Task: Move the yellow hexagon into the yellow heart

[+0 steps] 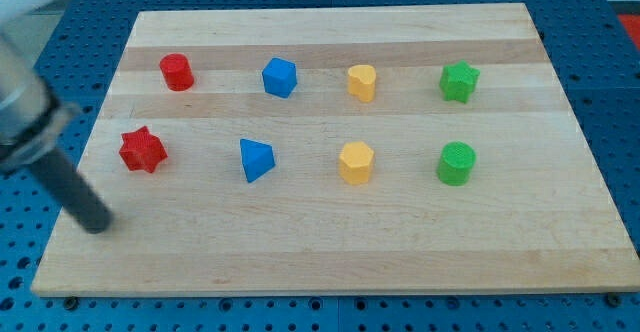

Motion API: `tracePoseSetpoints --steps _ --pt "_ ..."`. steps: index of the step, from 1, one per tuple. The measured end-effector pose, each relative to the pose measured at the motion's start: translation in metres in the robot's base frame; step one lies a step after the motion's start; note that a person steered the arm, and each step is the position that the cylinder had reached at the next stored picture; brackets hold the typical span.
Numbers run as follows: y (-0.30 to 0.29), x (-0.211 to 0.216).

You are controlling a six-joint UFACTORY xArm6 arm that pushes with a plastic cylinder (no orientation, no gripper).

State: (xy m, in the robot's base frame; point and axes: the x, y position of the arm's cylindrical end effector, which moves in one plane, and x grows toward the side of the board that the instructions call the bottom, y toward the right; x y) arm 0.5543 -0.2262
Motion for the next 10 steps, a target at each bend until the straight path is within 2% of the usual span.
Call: tracePoseSetpoints --steps 2,3,4,5,6,7,8,9,10 --pt "0.167 0.001" --pt "0.215 -0.007" --pt "0.22 -0.035" --pt "0.228 -0.08" --pt "0.232 -0.097" --pt "0.229 -0.054" --pt "0.246 -0.032" --pt "0.273 -0.071" --pt "0.263 -0.12"
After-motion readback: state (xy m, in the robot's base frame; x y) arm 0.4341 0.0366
